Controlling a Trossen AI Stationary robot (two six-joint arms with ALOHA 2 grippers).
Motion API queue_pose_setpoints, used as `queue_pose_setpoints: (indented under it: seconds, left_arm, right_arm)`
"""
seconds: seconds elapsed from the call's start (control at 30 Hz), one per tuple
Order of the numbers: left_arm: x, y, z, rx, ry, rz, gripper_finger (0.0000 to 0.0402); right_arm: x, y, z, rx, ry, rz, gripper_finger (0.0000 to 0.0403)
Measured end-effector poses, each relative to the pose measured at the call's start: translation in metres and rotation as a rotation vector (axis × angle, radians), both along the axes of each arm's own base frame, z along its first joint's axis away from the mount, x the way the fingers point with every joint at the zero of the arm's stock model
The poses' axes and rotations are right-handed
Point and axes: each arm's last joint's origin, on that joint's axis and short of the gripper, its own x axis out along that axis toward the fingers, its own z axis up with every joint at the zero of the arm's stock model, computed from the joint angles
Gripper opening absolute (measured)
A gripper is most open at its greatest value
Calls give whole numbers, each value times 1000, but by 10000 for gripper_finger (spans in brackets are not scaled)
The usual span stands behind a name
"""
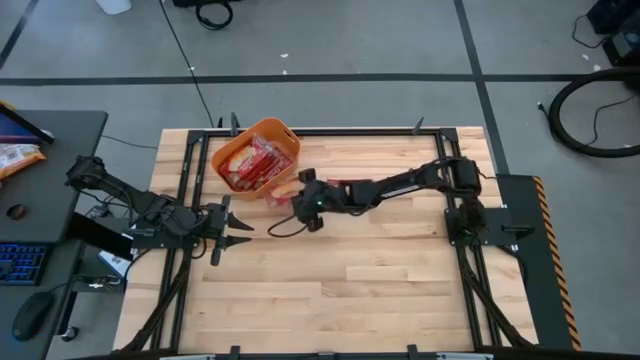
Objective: Sort popcorn bags into baskets
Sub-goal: Put the red popcorn pack into the orange bin
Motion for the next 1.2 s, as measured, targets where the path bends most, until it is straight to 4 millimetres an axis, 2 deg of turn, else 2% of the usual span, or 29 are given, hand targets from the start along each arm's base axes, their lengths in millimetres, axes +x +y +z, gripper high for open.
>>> queue_pose_setpoints:
  seconds: [0.17, 0.33, 0.4, 0.6, 0.77, 0.9, 1.1, 1.2]
  left_arm:
    - [0, 0, 0, -1, -2, 0, 130]
    - [0, 0, 1, -4, -8, 0, 130]
    - [1, 0, 3, 5, -31, 4, 130]
    - [3, 0, 16, 41, -162, 21, 130]
    - [3, -1, 17, 20, -166, -10, 130]
    - [5, -5, 17, -4, -167, -101, 130]
    - [8, -8, 15, -14, -158, -133, 130]
    - [8, -8, 16, -14, -168, -127, 130]
  right_arm:
    - [7, 2, 47, -28, -51, -35, 5]
    - [17, 0, 85, -69, -147, -35, 5]
    - [21, -4, 93, -82, -174, -23, 5]
    - [22, -30, 90, -21, -191, 32, 5]
    - [28, -57, 84, 13, -269, 74, 5]
    - [43, -73, 68, -30, -267, 91, 5]
    - [71, -94, 67, -58, -240, 111, 5]
    - [84, -103, 65, -89, -157, 117, 5]
